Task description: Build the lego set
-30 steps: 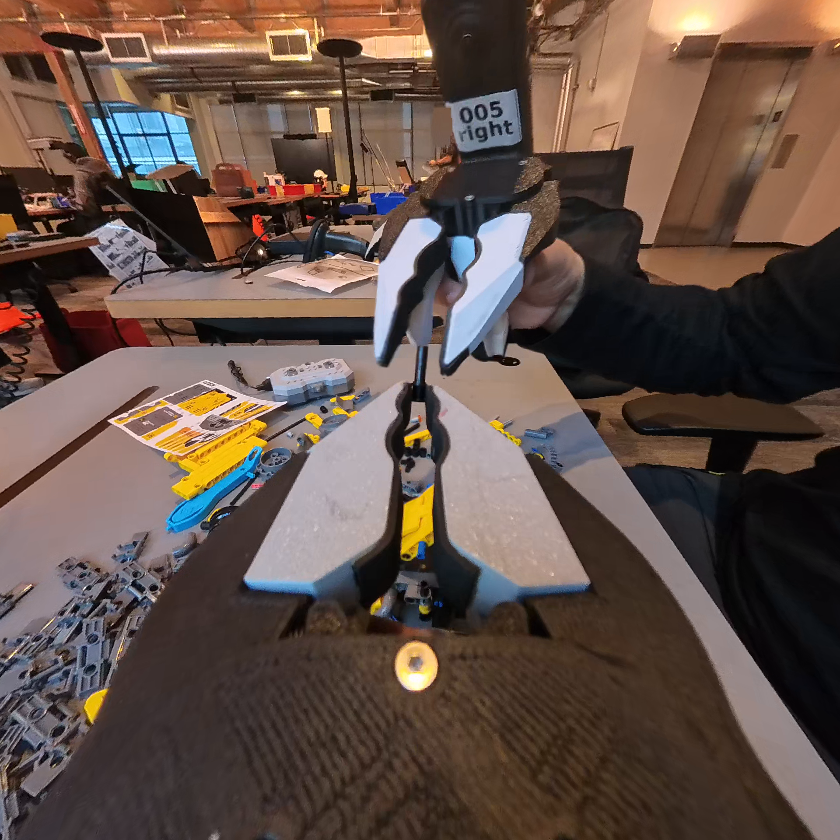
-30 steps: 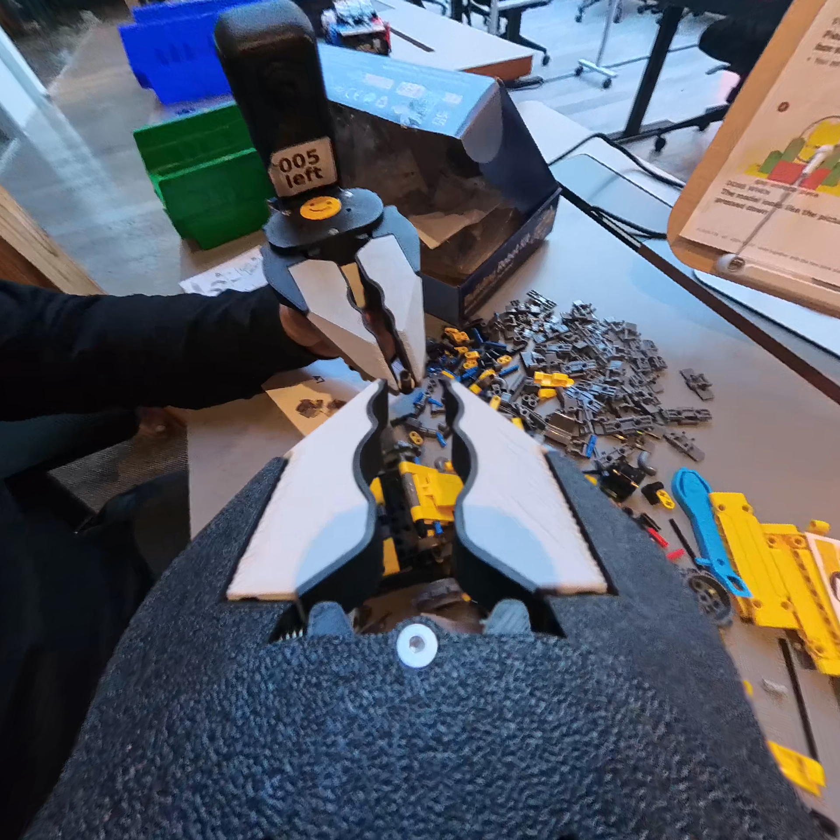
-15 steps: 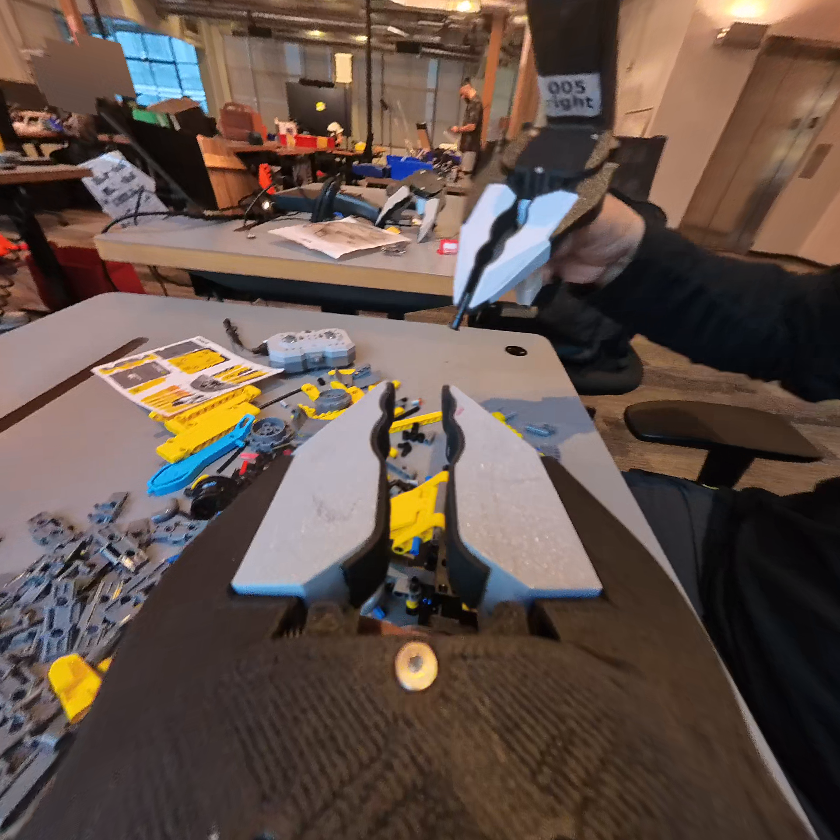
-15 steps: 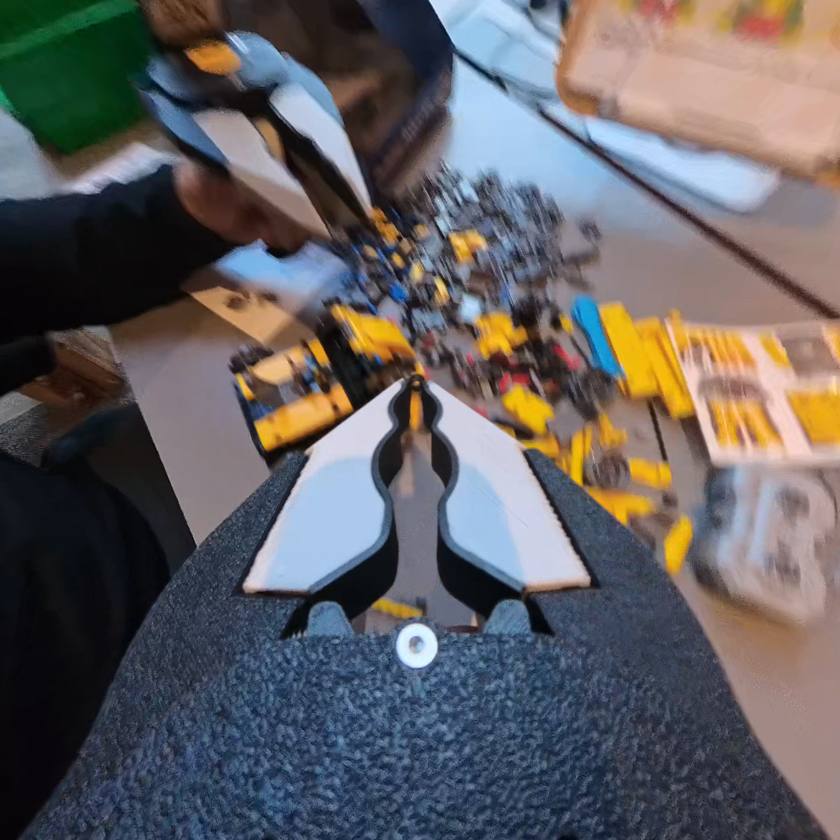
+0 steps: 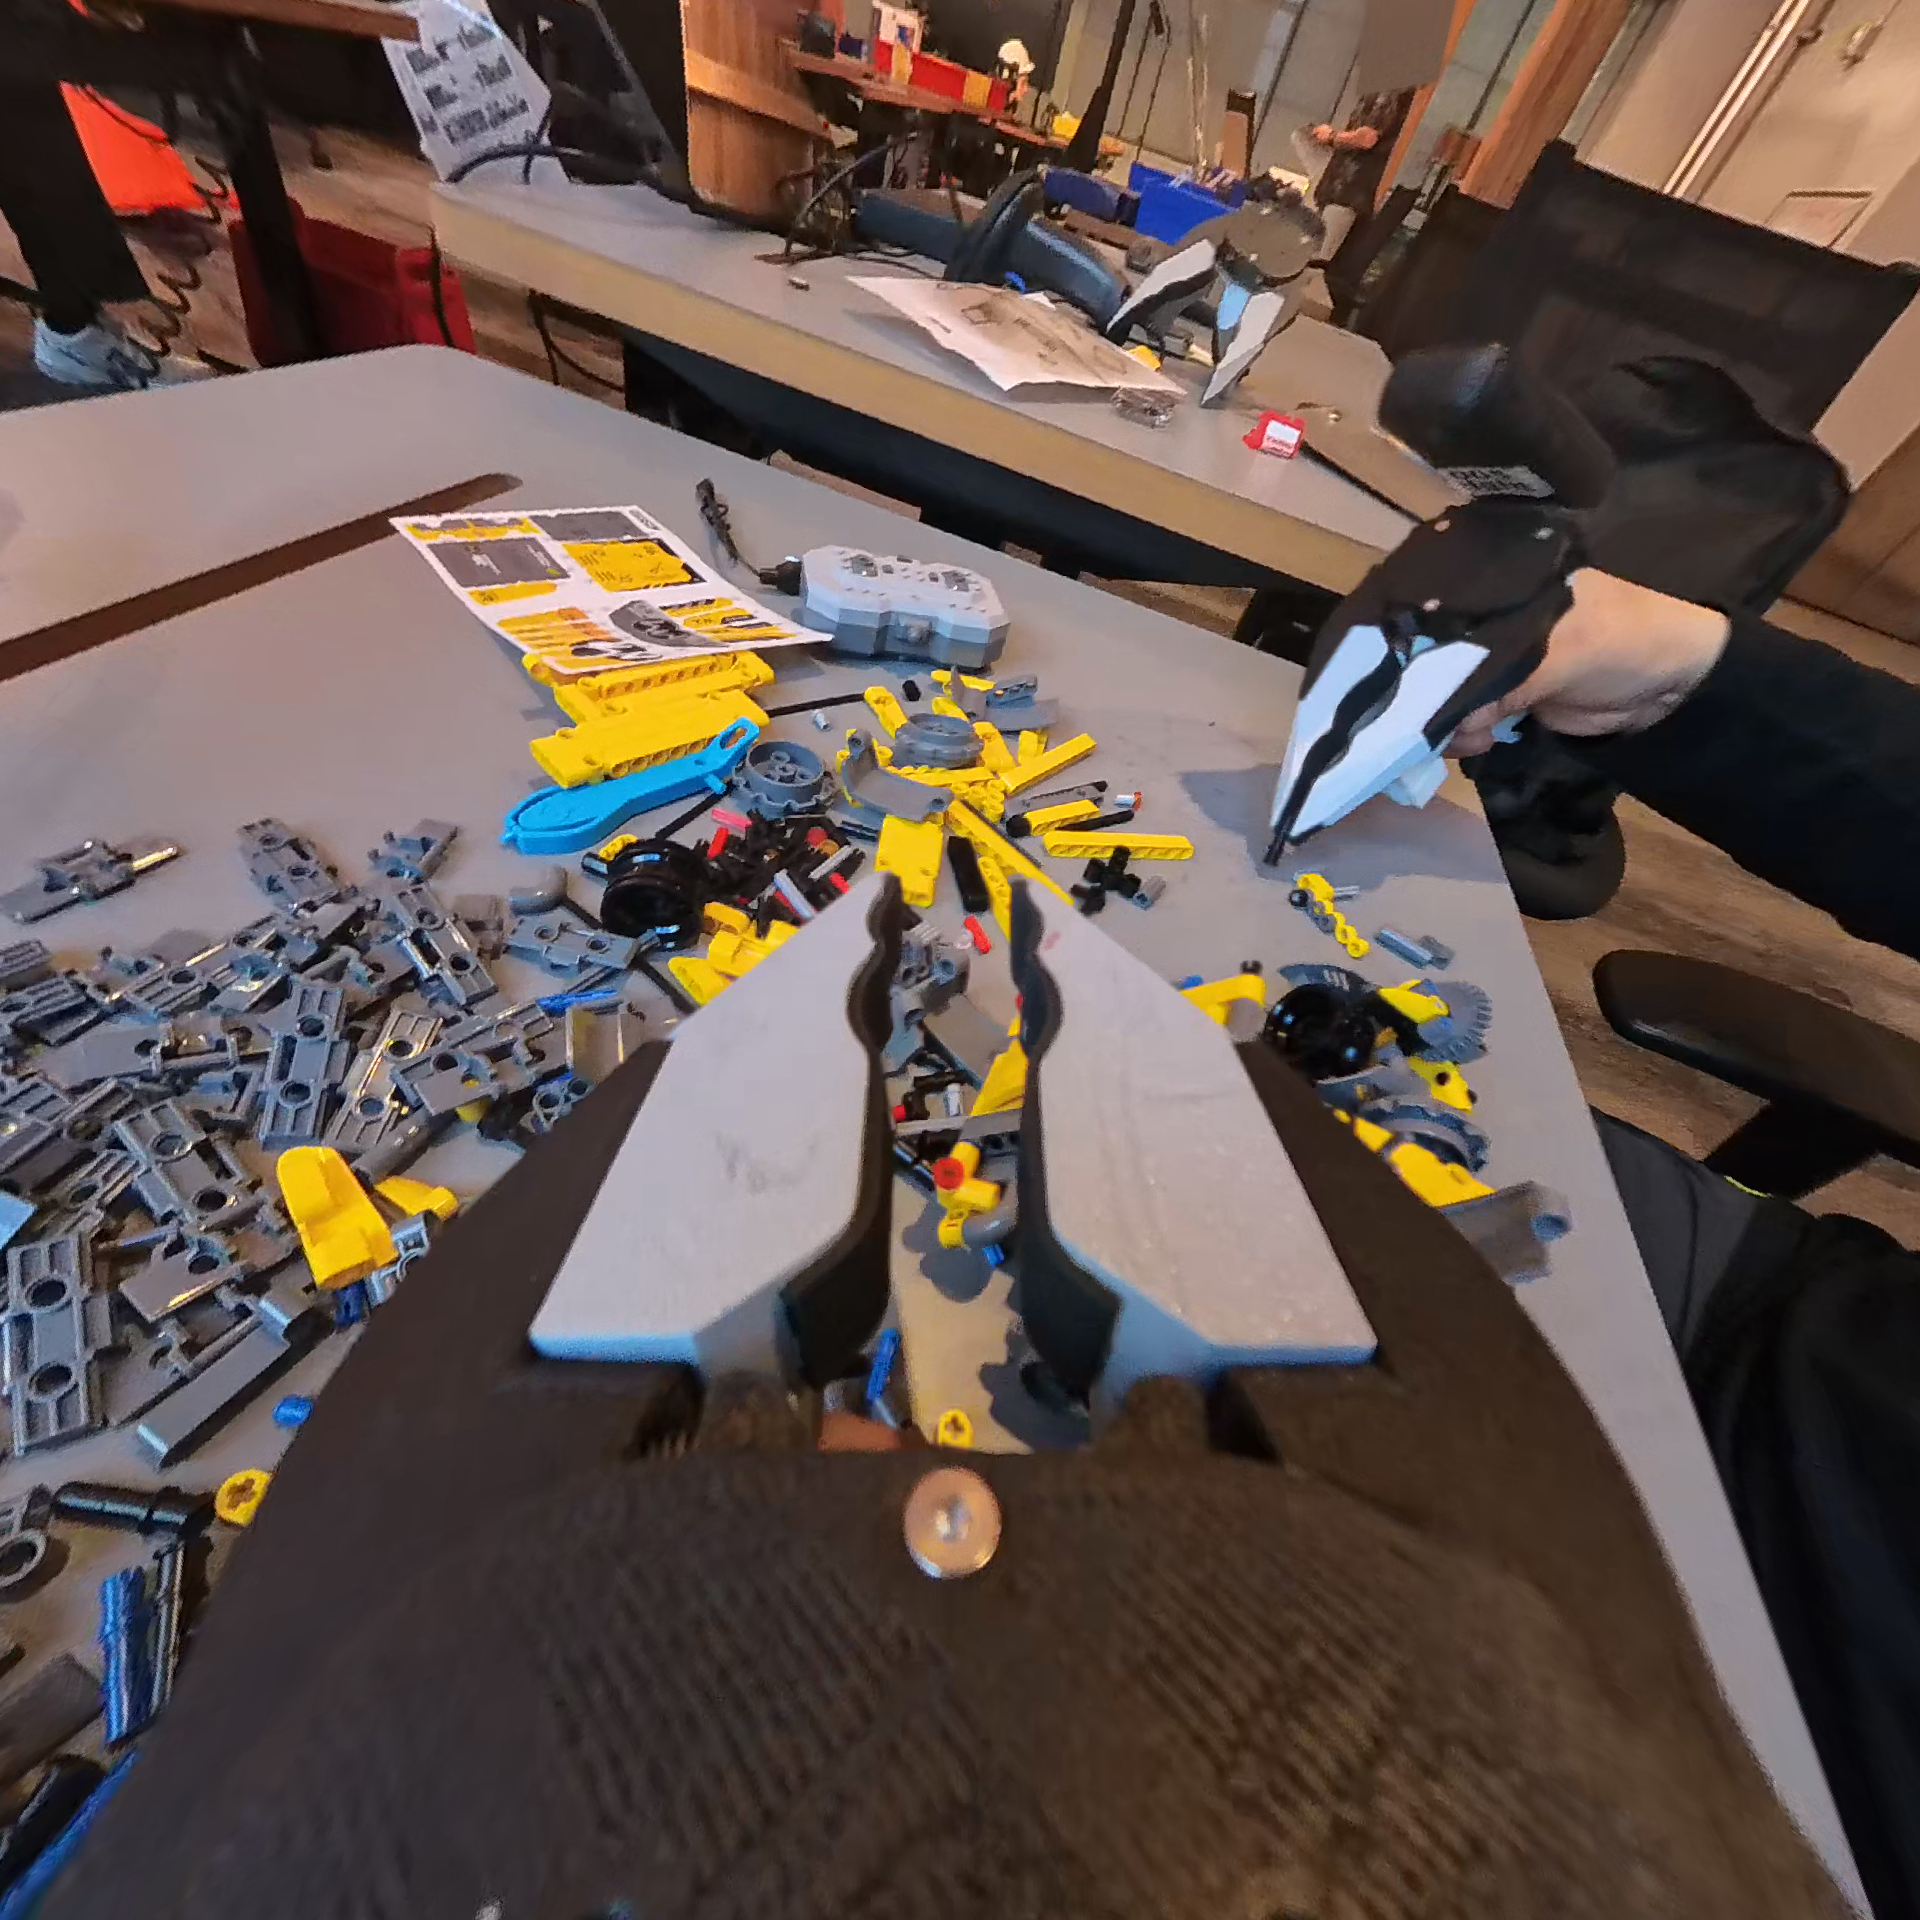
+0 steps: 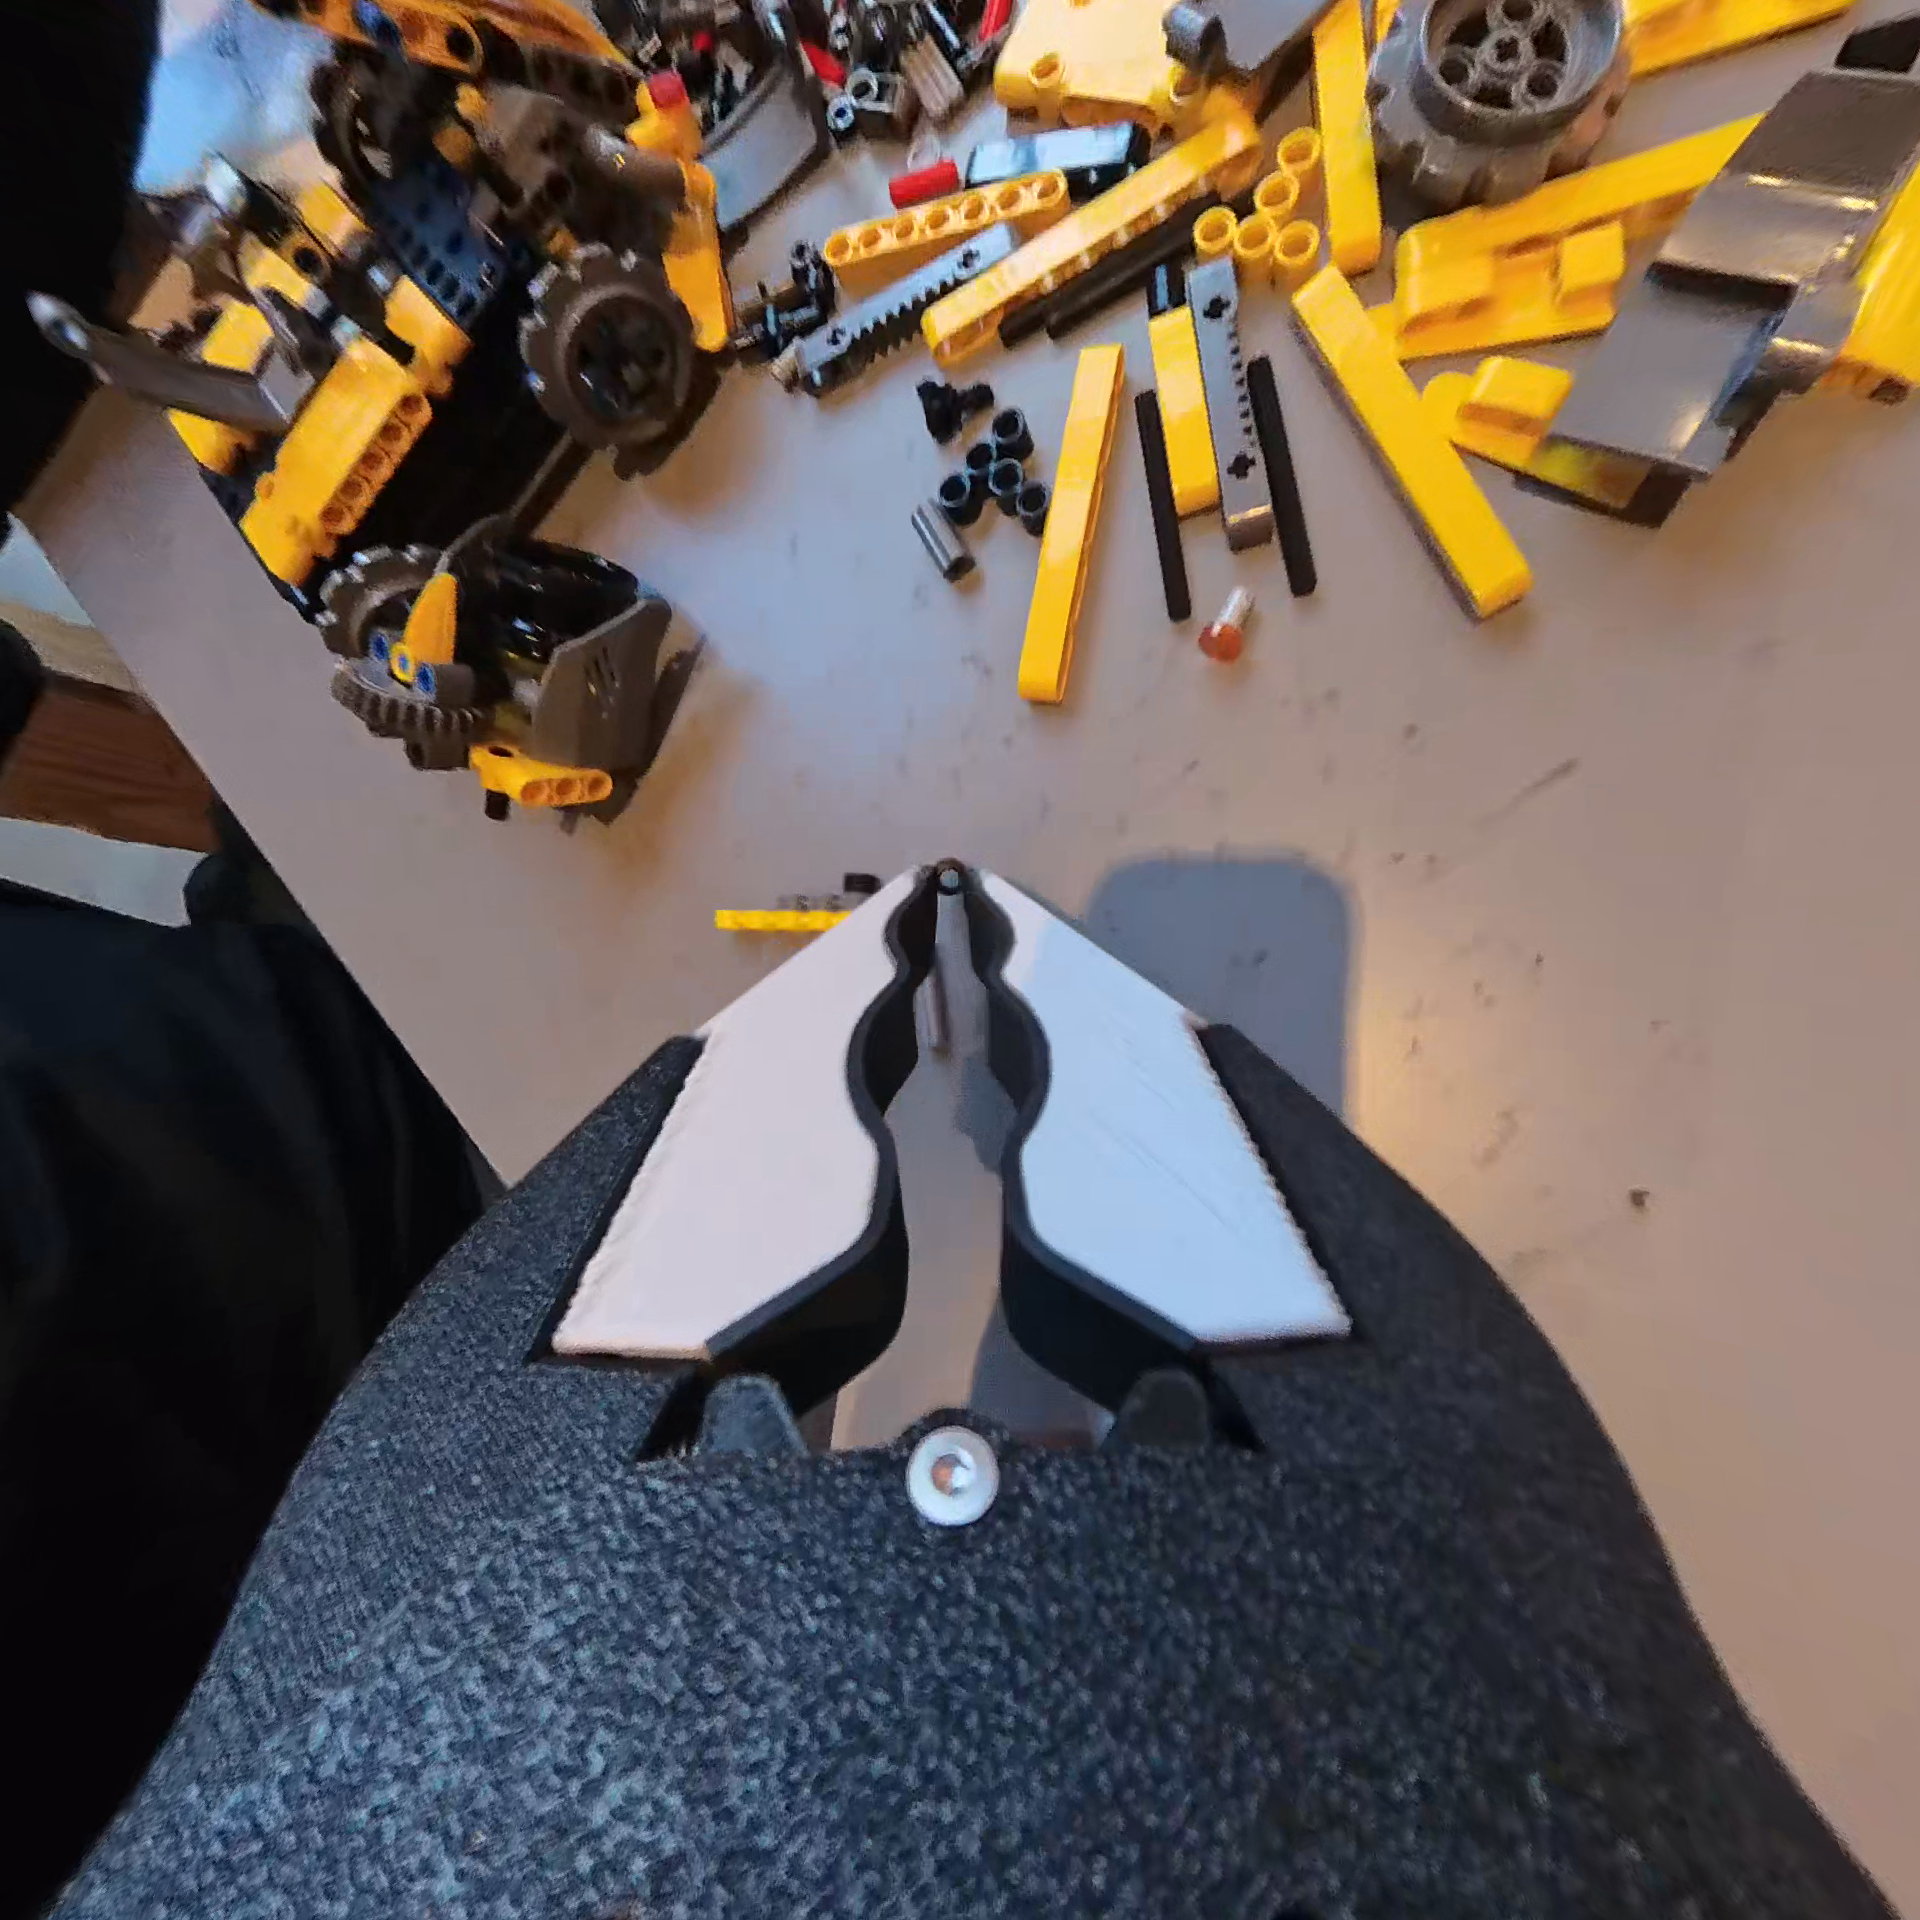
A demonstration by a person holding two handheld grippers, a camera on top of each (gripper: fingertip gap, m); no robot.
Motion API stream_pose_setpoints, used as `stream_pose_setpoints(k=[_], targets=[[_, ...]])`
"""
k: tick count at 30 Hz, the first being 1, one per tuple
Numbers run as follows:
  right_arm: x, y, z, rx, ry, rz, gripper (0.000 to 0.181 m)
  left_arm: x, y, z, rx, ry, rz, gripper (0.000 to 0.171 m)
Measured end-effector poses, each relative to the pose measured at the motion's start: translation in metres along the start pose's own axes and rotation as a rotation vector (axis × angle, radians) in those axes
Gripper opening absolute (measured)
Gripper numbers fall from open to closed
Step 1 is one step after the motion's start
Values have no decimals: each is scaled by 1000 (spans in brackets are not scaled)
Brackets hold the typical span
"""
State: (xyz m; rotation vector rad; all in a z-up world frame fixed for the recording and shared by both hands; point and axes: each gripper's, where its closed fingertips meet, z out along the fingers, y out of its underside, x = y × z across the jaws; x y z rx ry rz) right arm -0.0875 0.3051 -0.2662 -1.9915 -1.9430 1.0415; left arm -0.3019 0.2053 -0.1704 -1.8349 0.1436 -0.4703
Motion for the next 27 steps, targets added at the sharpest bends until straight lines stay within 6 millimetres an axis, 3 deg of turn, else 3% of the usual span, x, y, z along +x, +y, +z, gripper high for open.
stream_pose_setpoints(k=[2,7,9,13,15,18,23,27], targets=[[7,3,-1,1,38,-20,14,-3,3,1,-10,-7,-12,19],[10,-8,-8,25,52,-75,15,-4,9,4,-39,-11,-12,21],[14,-29,-13,61,57,-104,15,-4,11,5,-47,-12,-12,21],[36,-101,-12,127,128,-207,16,-1,12,7,-55,-5,-13,21],[50,-130,4,67,159,-275,18,0,14,9,-63,-5,-6,21],[76,-156,35,-89,234,-424,17,-1,17,10,-80,-7,-6,22],[91,-160,75,-318,208,-548,16,-2,18,10,-82,0,-26,22],[98,-153,83,-419,222,-612,7,-1,18,10,-79,9,-41,23]])
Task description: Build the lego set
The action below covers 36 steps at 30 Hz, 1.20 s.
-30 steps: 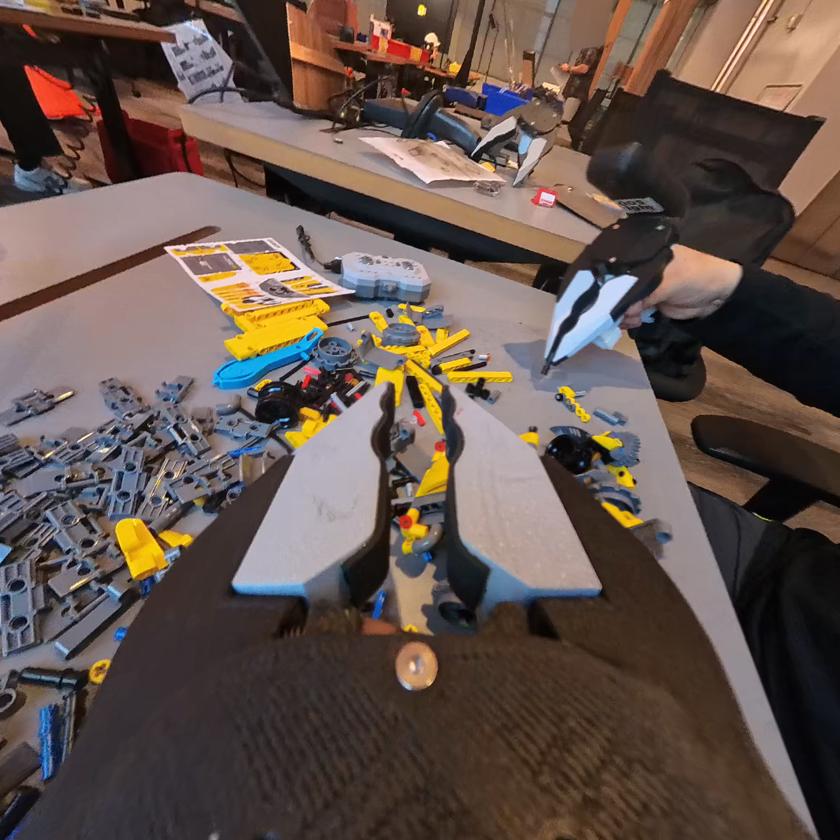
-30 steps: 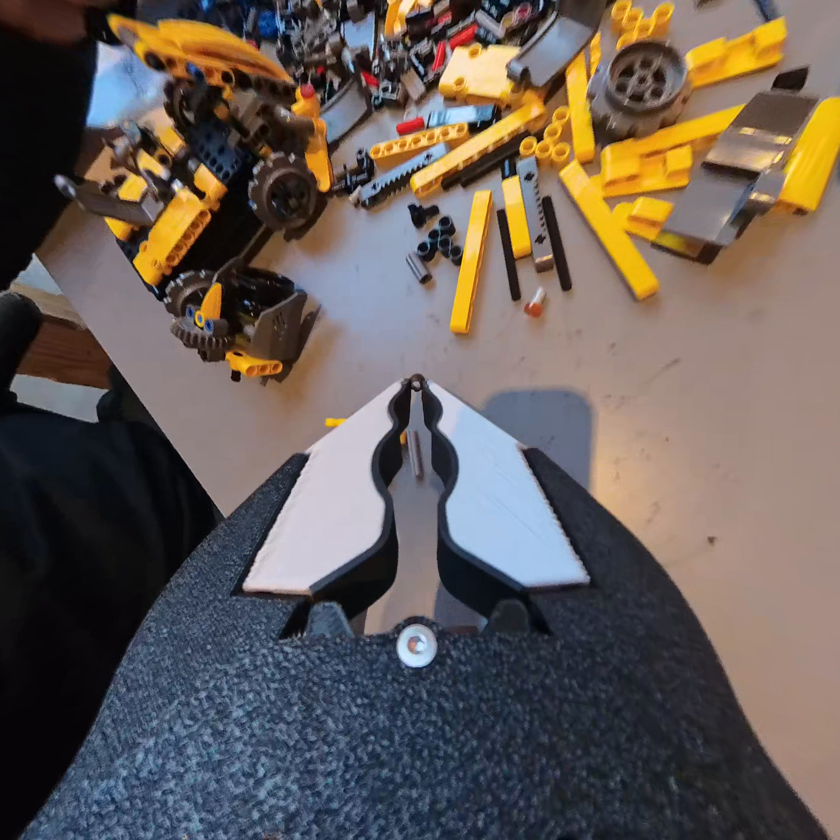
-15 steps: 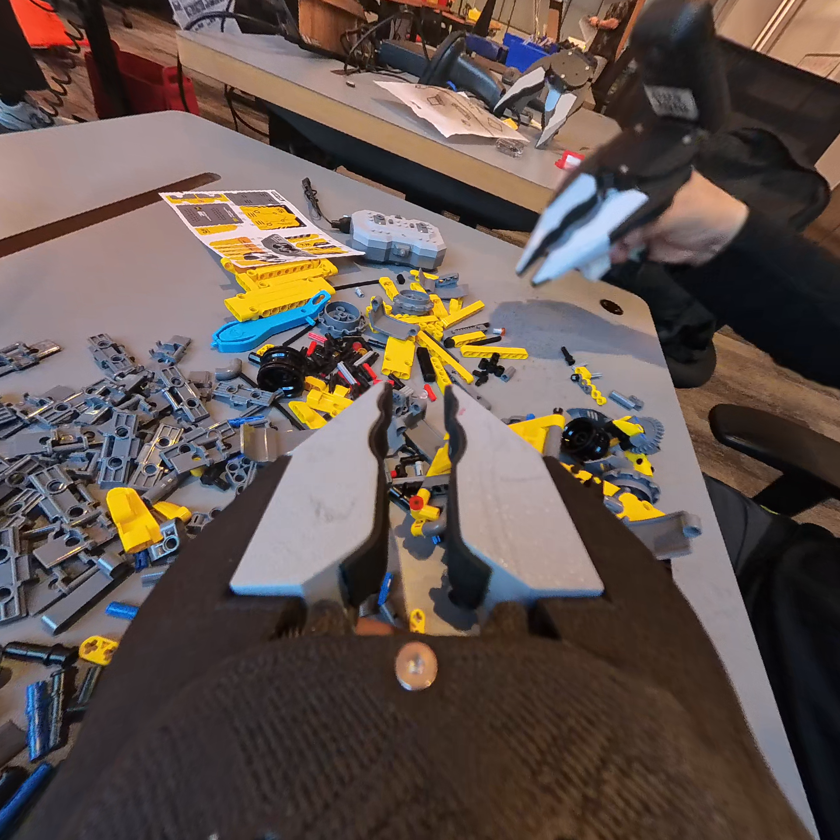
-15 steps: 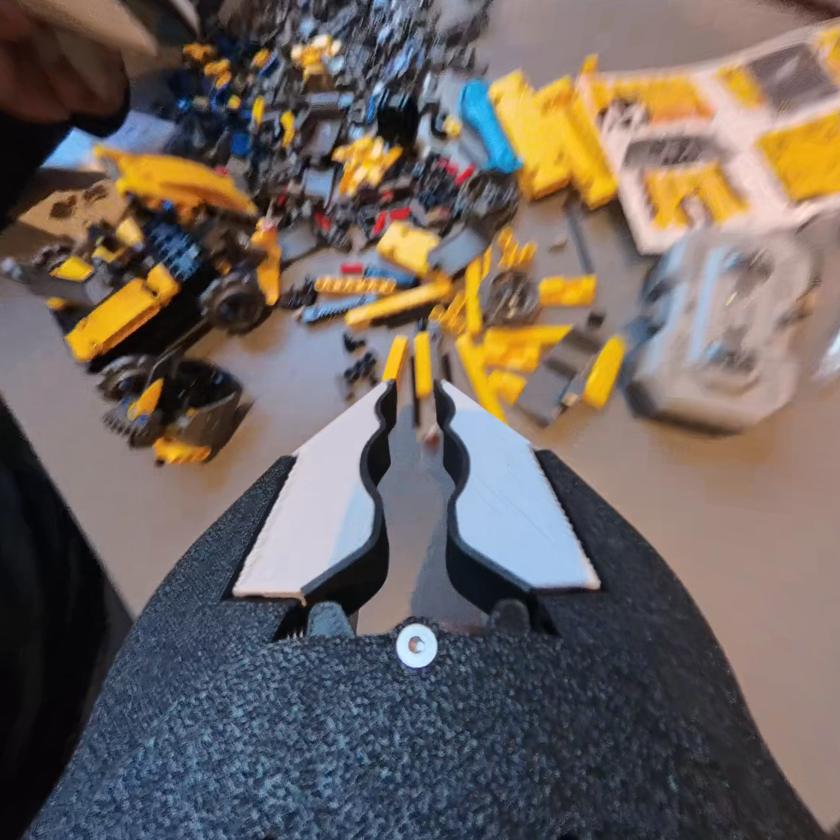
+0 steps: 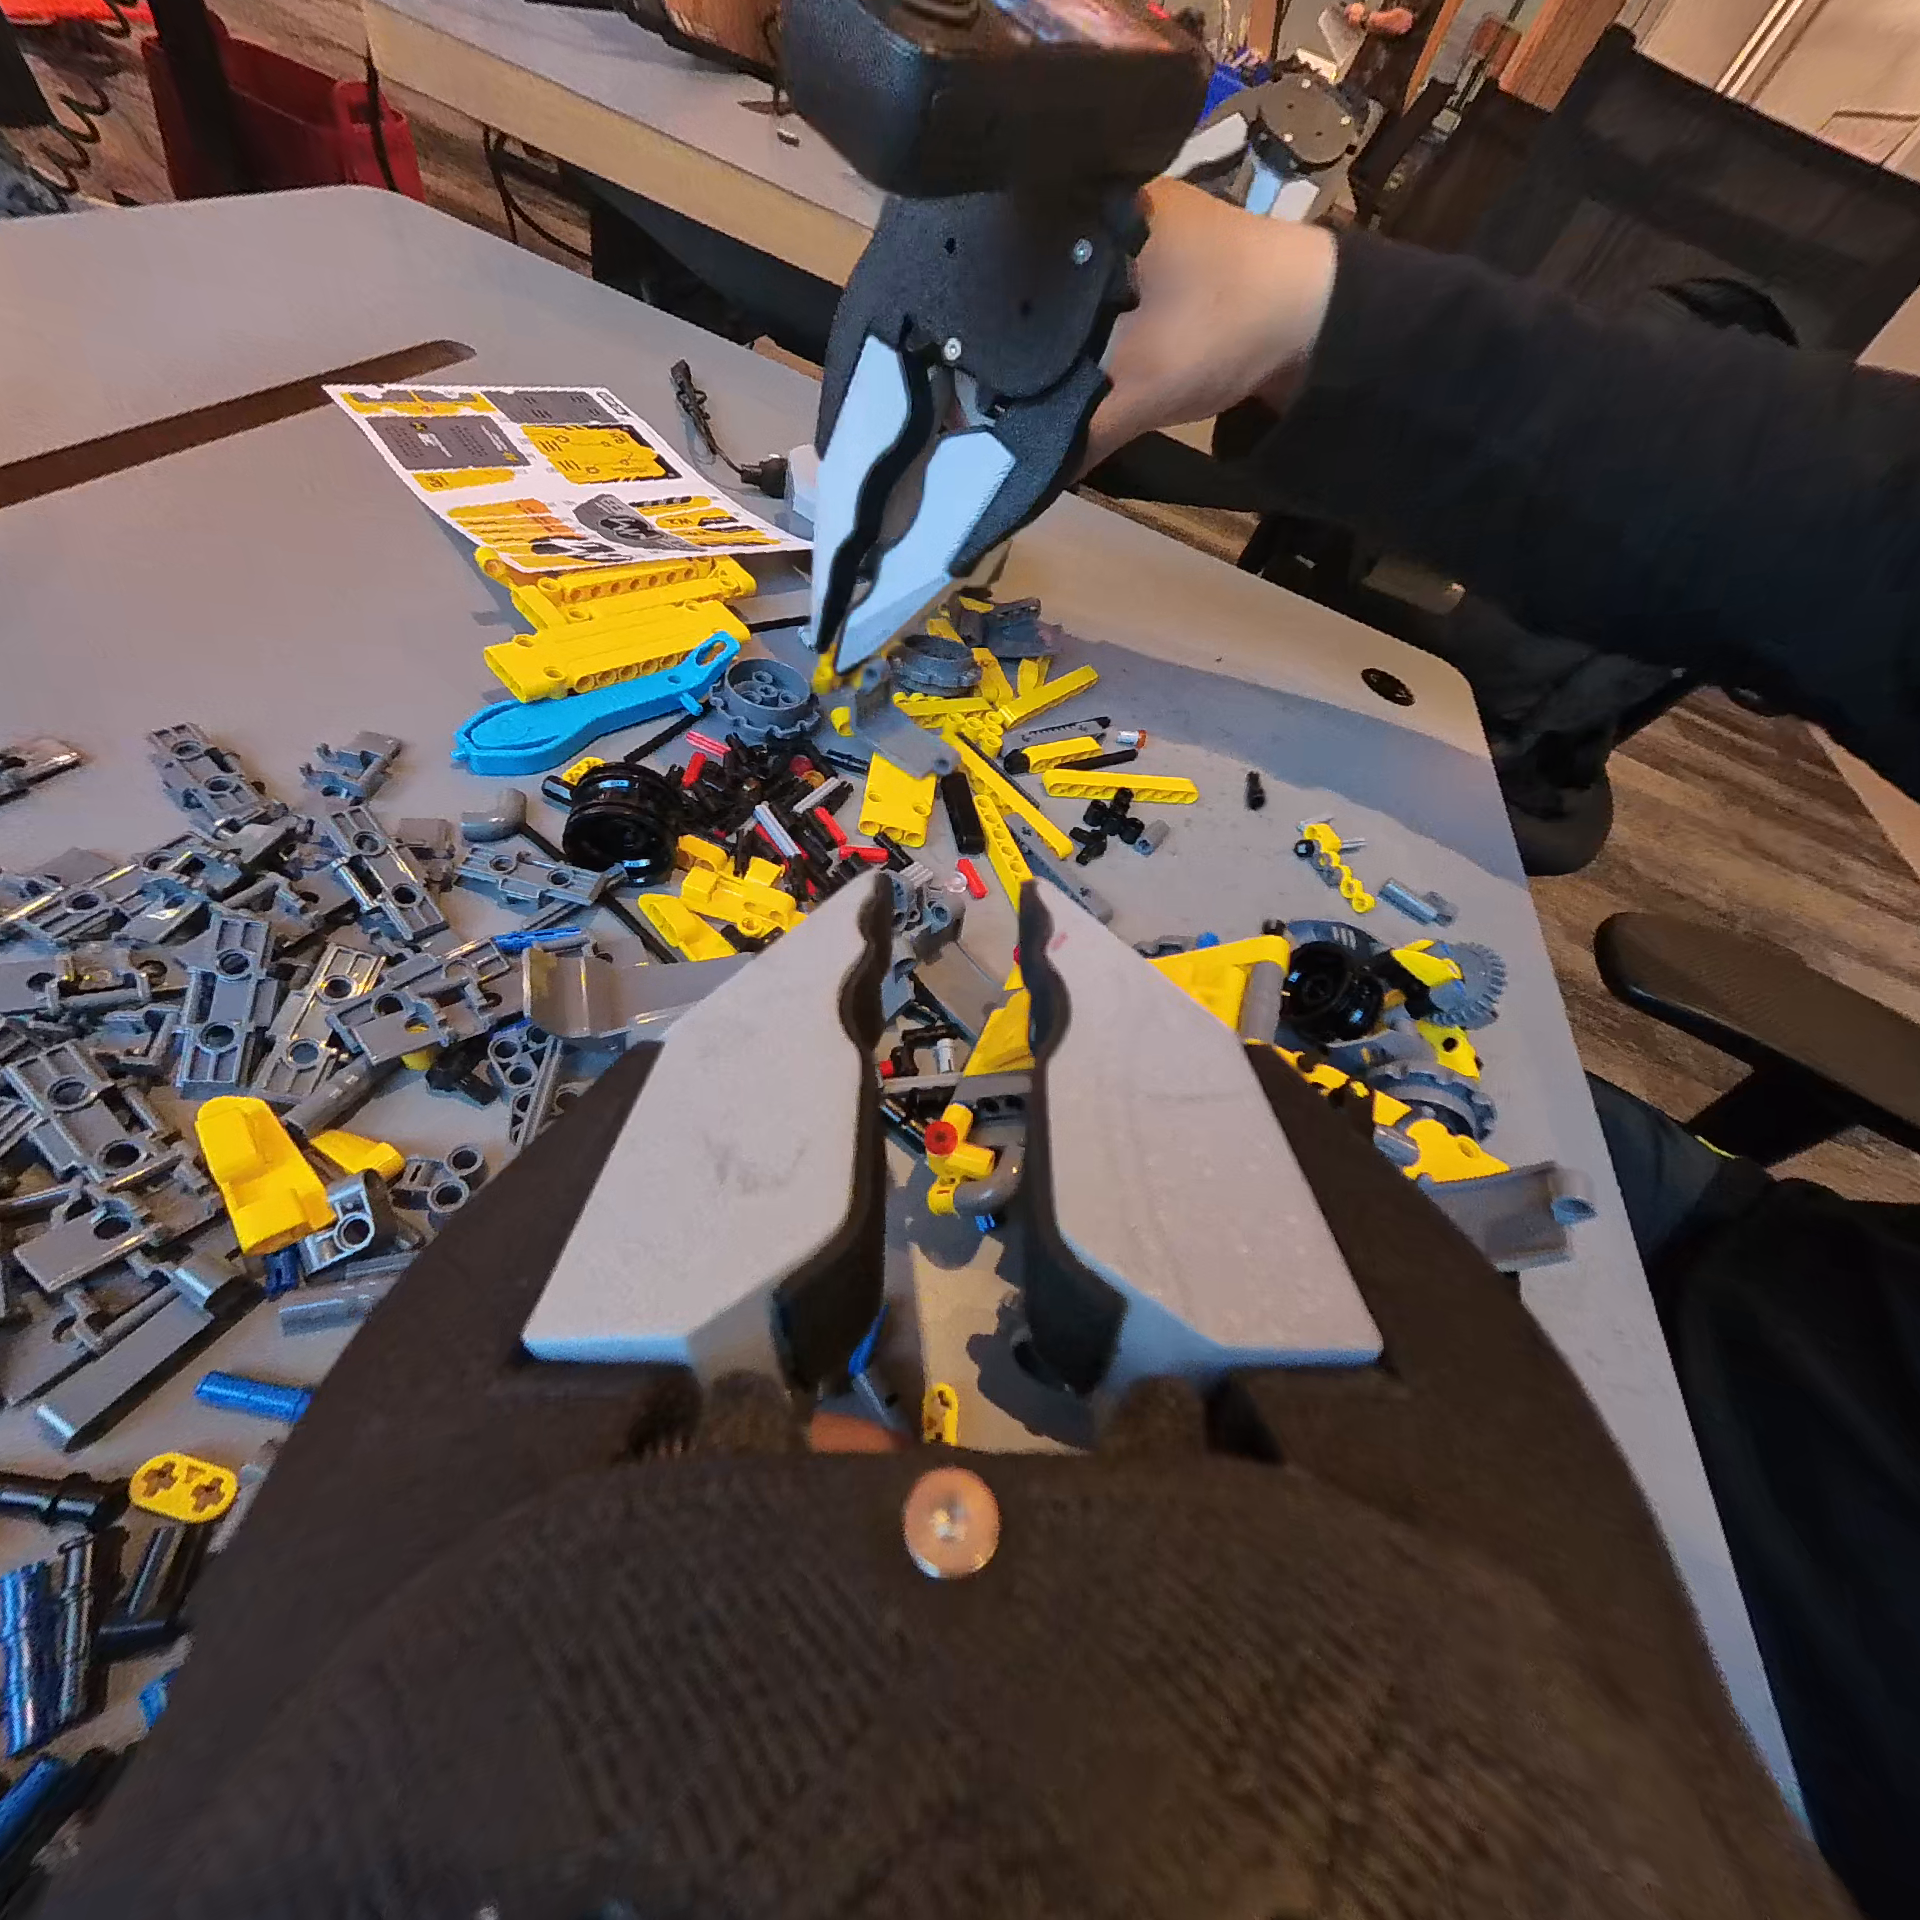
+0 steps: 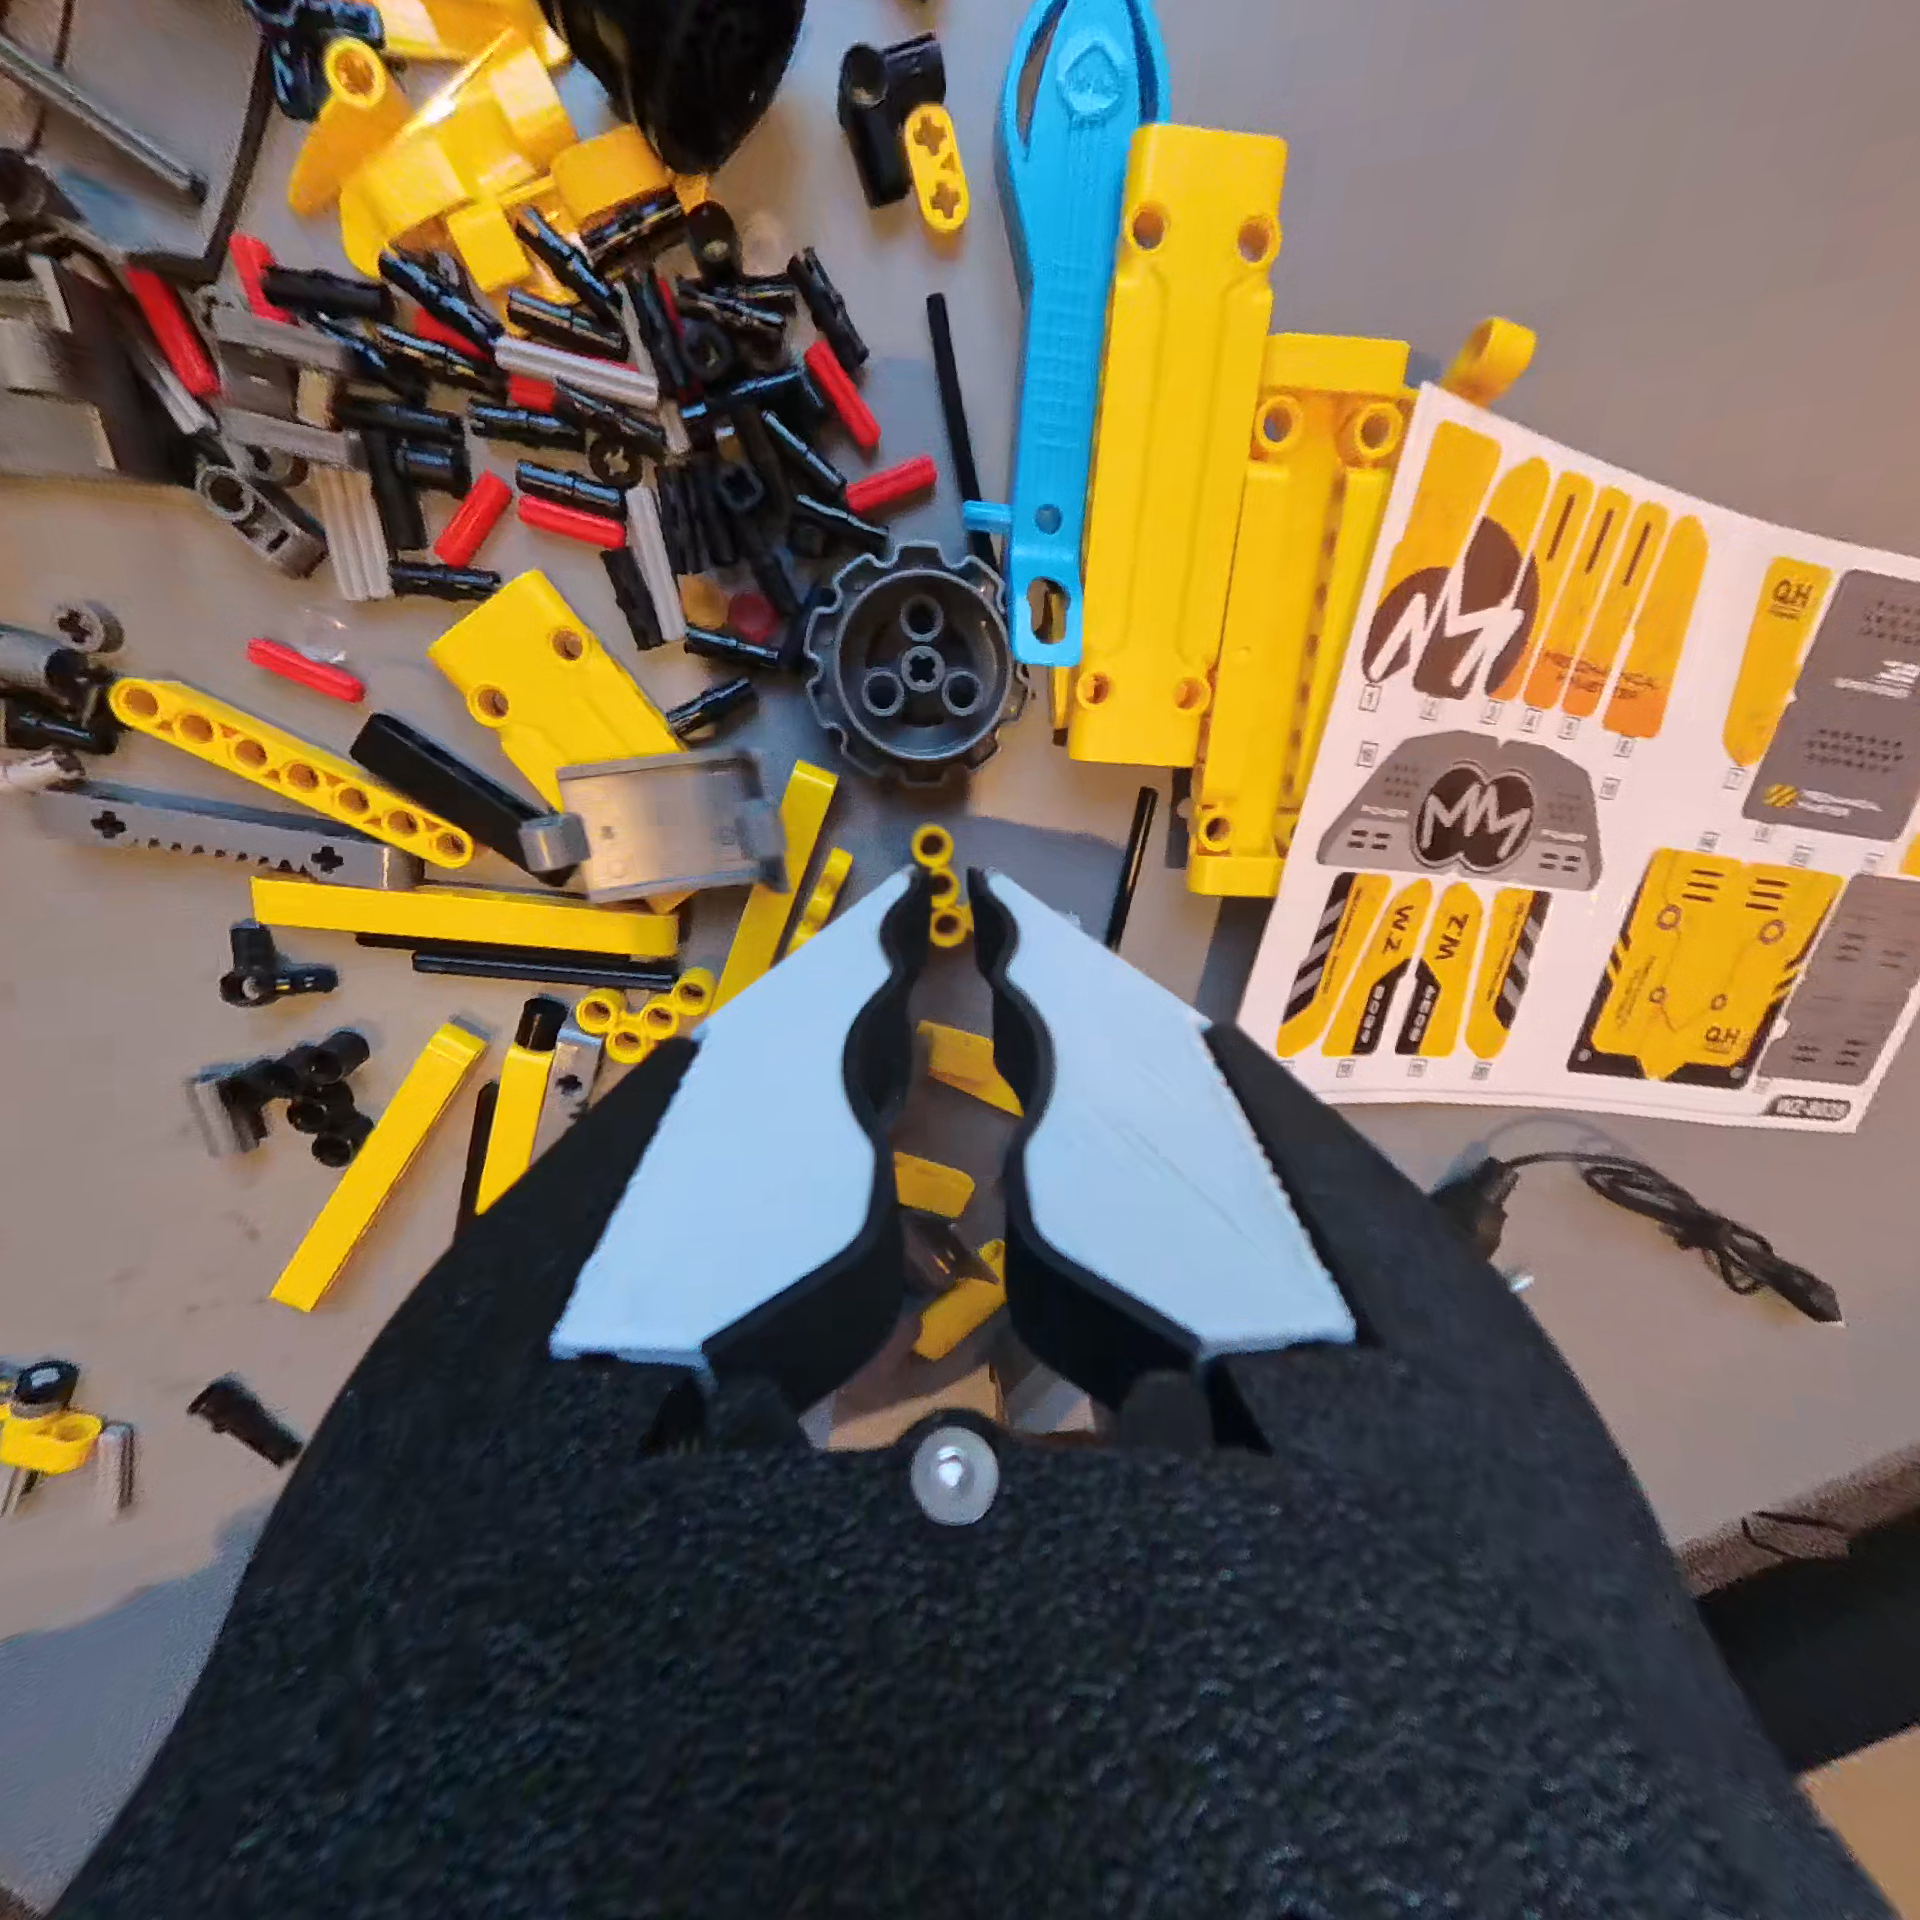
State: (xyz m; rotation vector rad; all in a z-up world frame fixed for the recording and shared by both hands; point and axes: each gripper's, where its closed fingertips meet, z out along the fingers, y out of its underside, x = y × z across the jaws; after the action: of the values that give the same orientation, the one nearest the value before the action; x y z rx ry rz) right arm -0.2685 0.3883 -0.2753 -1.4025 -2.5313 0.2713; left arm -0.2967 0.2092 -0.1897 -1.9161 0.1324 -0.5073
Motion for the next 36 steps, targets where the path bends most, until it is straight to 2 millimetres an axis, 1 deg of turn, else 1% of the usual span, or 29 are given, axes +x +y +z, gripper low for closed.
stream_pose_setpoints(k=[2,5,6,7,9,11,13,15,16,19,23,25,26,27,33,35,36], targets=[[-3,0,1,-2,-33,-2,0,0,2,1,-7,7,-9,23],[-3,-2,0,16,-52,19,0,1,5,3,-19,10,-11,23],[-2,-4,-3,42,-45,38,0,1,5,4,-23,11,-10,23],[-3,-7,-10,78,-49,63,0,1,5,4,-24,9,-7,23],[-10,-11,-29,161,-77,105,0,2,4,3,-20,9,-3,23],[-13,-9,-48,204,-73,129,0,3,2,2,-12,9,-2,23],[-10,-2,-55,193,-35,131,0,2,2,4,-11,8,-6,23],[-2,2,-46,145,-8,148,15,1,6,6,-24,12,-12,23],[0,2,-38,118,-10,149,17,-1,9,8,-34,8,-11,23],[5,1,-14,48,11,112,17,-5,13,8,-53,-4,-13,23],[0,-1,4,-8,-16,74,18,-2,7,5,-23,14,-31,23],[3,-2,6,-22,-14,69,18,-1,8,5,-26,17,-32,23],[6,-1,6,-32,-8,70,16,-1,9,6,-31,18,-31,23],[5,1,7,-41,-19,67,7,-1,10,6,-37,18,-30,23],[4,2,7,-13,-53,108,7,0,12,8,-47,20,-28,23],[7,4,6,-11,-35,116,14,-1,13,8,-51,18,-31,23],[8,6,6,-11,-26,118,15,-2,14,8,-53,18,-34,23]])
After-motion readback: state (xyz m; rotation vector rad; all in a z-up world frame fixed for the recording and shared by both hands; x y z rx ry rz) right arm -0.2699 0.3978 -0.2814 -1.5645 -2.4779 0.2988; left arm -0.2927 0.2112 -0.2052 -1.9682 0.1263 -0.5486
